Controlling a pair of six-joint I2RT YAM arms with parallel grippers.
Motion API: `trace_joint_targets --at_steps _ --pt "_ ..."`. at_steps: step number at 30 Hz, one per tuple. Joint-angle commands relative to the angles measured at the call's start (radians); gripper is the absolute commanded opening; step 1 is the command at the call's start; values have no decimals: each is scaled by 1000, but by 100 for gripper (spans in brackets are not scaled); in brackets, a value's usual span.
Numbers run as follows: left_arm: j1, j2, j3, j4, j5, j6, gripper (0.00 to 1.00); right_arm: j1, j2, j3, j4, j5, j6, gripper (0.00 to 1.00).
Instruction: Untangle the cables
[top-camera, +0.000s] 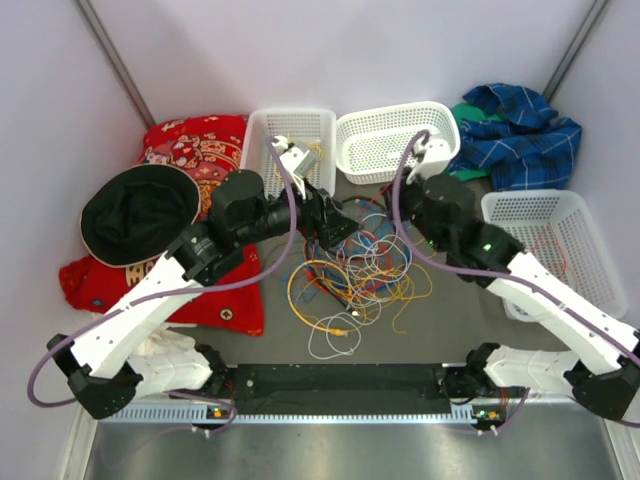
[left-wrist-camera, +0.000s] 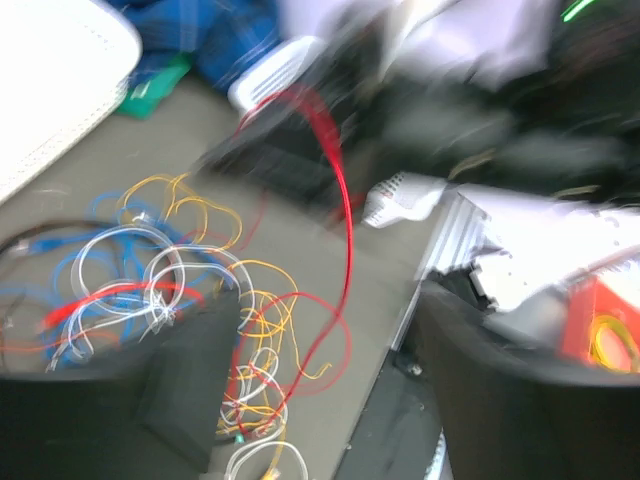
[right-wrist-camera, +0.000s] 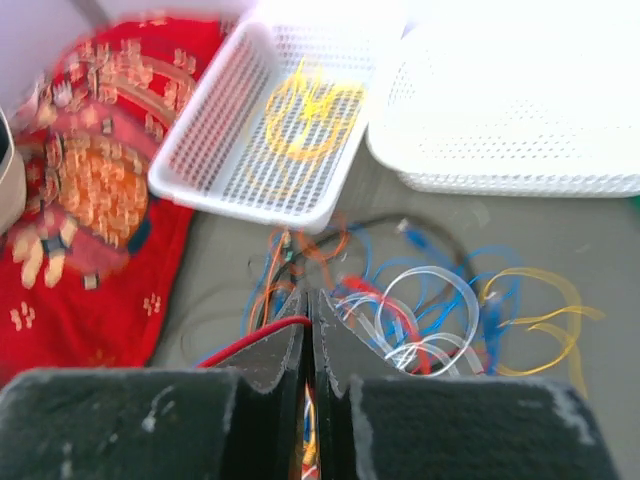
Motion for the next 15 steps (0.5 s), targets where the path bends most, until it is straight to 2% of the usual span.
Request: trace_joint_targets --at_steps 1,6,10,11,15 --pt "1 -69 -112 46 -232 -49 99 11 -50 322 -163 177 -81 0" --pt "1 -170 -296 147 -392 -100 99 0 61 669 -375 373 -220 0" --pt "1 -195 -365 138 -449 -129 99 -122 125 863 -496 403 -165 0" --pt "3 -195 -371 132 -453 -137 99 -168 131 890 -504 410 -158 0" --pt "3 -190 -412 119 -441 -195 99 -208 161 1008 -443 536 -222 0"
